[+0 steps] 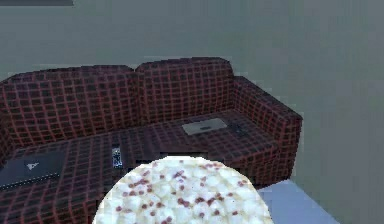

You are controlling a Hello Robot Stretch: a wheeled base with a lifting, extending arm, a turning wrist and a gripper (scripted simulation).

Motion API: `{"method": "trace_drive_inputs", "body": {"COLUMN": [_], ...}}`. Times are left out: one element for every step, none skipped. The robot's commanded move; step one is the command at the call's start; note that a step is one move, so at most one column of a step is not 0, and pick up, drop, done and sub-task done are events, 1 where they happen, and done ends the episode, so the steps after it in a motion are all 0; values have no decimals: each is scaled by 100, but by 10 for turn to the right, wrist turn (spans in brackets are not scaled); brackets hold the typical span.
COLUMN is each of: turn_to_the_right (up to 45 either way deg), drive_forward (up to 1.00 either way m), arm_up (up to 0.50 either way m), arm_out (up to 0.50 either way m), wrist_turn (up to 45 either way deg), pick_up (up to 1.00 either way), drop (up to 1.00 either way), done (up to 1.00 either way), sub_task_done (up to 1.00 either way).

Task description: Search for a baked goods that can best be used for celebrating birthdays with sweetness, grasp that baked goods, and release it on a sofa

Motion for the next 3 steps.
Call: {"method": "trace_drive_inputs", "body": {"turn_to_the_right": [0, -450, -450], "drive_forward": [50, 0, 0], "arm_up": [0, 0, 0], "arm_out": [0, 0, 0], "wrist_turn": [0, 0, 0], "pick_up": [0, 0, 0], "drop": [0, 0, 0], "done": [0, 0, 0], "sub_task_done": [0, 0, 0]}}
